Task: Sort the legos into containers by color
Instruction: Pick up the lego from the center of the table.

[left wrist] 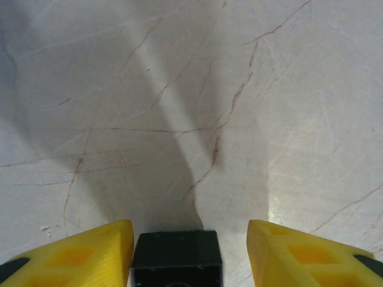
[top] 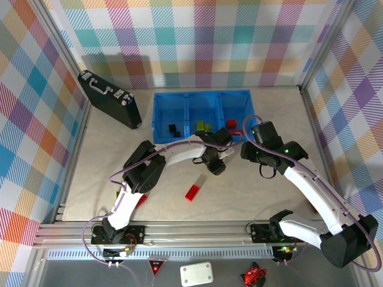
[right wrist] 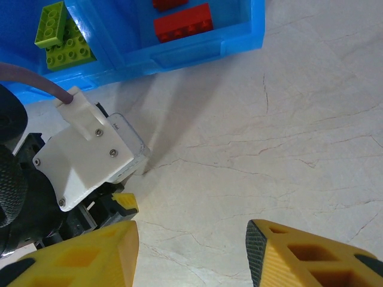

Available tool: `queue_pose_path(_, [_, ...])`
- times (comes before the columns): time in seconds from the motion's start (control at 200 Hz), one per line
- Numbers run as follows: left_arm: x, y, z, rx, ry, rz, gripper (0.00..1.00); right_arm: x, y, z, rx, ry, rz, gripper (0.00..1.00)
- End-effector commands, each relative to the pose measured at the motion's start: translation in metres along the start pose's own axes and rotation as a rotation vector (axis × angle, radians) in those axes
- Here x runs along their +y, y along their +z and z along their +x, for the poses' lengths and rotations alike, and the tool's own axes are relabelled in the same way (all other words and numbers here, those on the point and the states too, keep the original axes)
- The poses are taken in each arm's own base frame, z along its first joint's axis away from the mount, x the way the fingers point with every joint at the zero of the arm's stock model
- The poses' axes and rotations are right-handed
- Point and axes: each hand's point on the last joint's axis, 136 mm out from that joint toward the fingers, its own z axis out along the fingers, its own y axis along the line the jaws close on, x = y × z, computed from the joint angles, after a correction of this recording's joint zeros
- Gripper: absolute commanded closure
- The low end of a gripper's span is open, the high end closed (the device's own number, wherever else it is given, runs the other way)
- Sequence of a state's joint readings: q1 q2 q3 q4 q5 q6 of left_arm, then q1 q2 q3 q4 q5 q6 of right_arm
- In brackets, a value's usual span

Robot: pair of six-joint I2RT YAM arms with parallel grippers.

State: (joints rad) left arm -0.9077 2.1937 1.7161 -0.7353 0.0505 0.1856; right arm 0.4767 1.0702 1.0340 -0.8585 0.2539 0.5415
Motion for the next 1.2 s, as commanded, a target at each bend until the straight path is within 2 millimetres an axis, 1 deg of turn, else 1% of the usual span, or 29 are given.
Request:
queue_pose_path(0.0, [0.002, -0.004, 0.001, 0.019, 0.026, -0.022, 0.49, -0.007, 0.002, 0.002, 0.01, -0.001, 0.031, 0.48])
queue_pose_path(0.12, [0.003, -0.003, 0.003, 0.028, 0.029, -0.031, 0.5, -0.005, 0.003, 0.001, 0.01, -0.003, 0.029, 0.48])
queue_pose_path(0.285, [0.007, -0.003, 0.005, 0.039, 0.035, -0.071, 0.54, -0.005, 0.004, 0.0, 0.009, -0.003, 0.028, 0.48])
queue_pose_path(0.585, [0.008, -0.008, 0.007, 0.046, 0.047, -0.094, 0.62, -0.006, 0.005, 0.002, 0.011, -0.001, 0.031, 0.48])
queue_pose_path(0.75, [0.01, -0.012, 0.008, 0.046, 0.05, -0.107, 0.65, -0.006, 0.004, 0.002, 0.01, 0.001, 0.03, 0.48])
queue_pose_path(0.84, [0.012, -0.018, 0.007, 0.033, 0.047, -0.123, 0.66, -0.006, 0.004, 0.002, 0.008, -0.001, 0.029, 0.48])
queue_pose_path(1.04, [0.019, -0.038, 0.003, -0.025, 0.03, -0.164, 0.67, -0.006, 0.004, 0.001, 0.007, 0.0, 0.031, 0.48])
queue_pose_path(1.195, [0.032, -0.057, -0.001, -0.082, -0.015, -0.197, 0.68, -0.006, 0.005, 0.002, 0.007, 0.005, 0.031, 0.48])
